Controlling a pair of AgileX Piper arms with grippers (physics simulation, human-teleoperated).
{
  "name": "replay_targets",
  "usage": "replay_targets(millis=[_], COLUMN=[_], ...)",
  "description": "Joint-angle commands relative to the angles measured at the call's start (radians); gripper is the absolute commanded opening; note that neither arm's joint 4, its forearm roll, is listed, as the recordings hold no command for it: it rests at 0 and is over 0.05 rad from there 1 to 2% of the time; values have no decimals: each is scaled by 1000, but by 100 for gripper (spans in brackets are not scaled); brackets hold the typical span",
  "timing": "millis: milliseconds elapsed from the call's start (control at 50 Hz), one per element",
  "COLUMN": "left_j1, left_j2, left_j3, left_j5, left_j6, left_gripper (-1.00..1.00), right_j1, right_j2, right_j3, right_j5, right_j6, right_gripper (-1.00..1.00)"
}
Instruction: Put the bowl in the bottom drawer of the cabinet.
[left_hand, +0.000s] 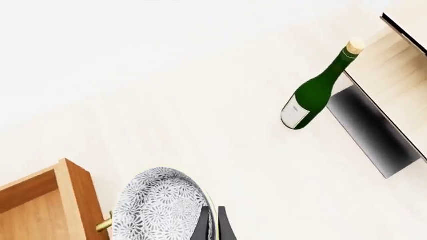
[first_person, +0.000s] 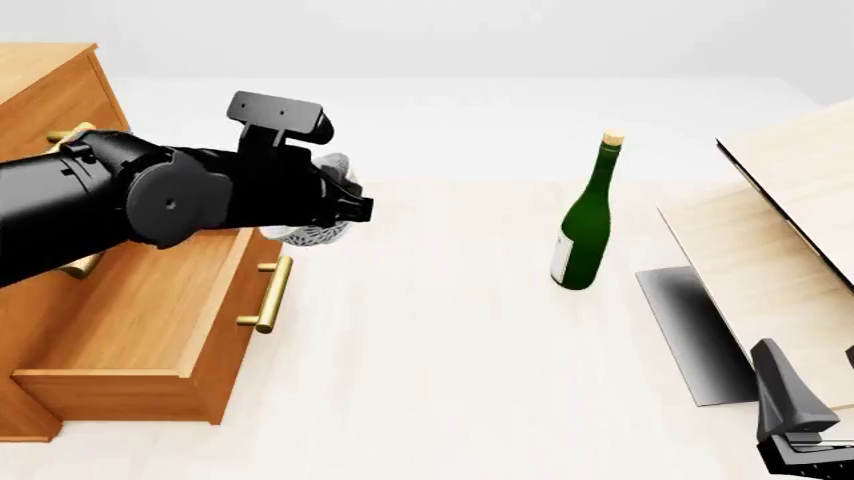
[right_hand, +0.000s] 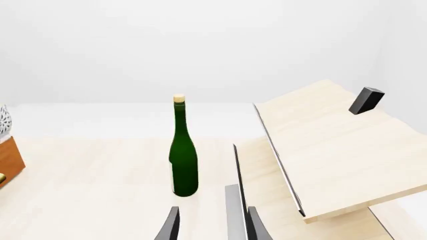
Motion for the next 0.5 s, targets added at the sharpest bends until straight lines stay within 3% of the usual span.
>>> replay_targets(millis=[20,500], left_j1=[44,139], left_j2=[-62,-163], left_j3=[35,117], left_j5=[3,-9], left_j6=[4,-3], left_gripper=[-100,-100], right_j1=[0,0], right_j2=[0,0], right_j3=[0,0], right_j5=[0,0], right_j6=[0,0], right_gripper=[100,100])
